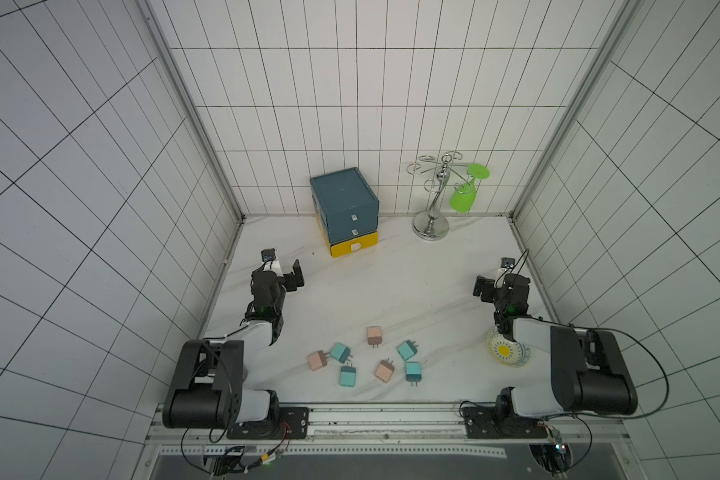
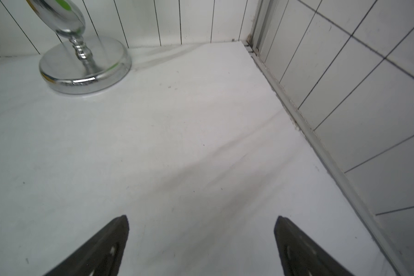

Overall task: Place the plugs into the drawer by color
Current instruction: Adjust the storage box at the center of the board.

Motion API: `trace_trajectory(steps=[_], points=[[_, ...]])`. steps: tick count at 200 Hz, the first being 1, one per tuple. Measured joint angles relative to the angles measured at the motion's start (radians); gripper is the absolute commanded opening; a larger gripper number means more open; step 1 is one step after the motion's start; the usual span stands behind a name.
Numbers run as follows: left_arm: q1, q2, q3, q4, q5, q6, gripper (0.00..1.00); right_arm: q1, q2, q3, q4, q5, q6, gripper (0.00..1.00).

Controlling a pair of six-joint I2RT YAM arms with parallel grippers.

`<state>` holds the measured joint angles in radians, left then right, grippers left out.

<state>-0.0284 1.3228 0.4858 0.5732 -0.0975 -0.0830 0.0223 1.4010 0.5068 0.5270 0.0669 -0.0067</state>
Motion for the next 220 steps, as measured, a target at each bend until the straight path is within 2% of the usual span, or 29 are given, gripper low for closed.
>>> trace_trajectory(steps=[17,37,58,90,105,119,138,164,173,202,220], points=[[-0.009,-0.063,0.09,-0.105,-0.004,-0.045,0.99,0.003,-0.055,0.112,-0.115,-0.053,-0.006,0.99],[-0.009,-0.103,0.199,-0.208,0.002,-0.172,0.99,0.004,-0.083,0.243,-0.232,-0.158,0.02,0.99],[-0.006,-0.105,0.275,-0.237,0.111,-0.303,0.99,0.003,-0.07,0.357,-0.319,-0.284,0.14,0.99],[-0.013,0.023,0.436,-0.288,0.279,-0.468,0.99,0.005,0.051,0.439,-0.251,-0.6,0.354,0.99],[-0.017,0.123,0.535,-0.307,0.346,-0.522,0.99,0.024,0.104,0.451,-0.217,-0.668,0.408,0.99],[-0.028,0.211,0.628,-0.353,0.372,-0.541,0.99,0.071,0.111,0.462,-0.247,-0.661,0.392,0.99],[-0.051,0.327,0.768,-0.43,0.377,-0.55,0.98,0.191,0.1,0.508,-0.288,-0.563,0.304,0.99],[-0.071,0.467,0.963,-0.554,0.363,-0.528,0.82,0.335,0.063,0.539,-0.269,-0.452,0.163,0.99],[-0.075,0.505,1.02,-0.597,0.34,-0.518,0.78,0.353,0.061,0.552,-0.261,-0.445,0.137,0.99],[-0.08,0.597,1.166,-0.711,0.296,-0.475,0.77,0.347,0.14,0.677,-0.279,-0.429,0.083,0.99],[-0.081,0.657,1.242,-0.761,0.291,-0.46,0.67,0.343,0.241,0.815,-0.335,-0.43,0.062,0.99]])
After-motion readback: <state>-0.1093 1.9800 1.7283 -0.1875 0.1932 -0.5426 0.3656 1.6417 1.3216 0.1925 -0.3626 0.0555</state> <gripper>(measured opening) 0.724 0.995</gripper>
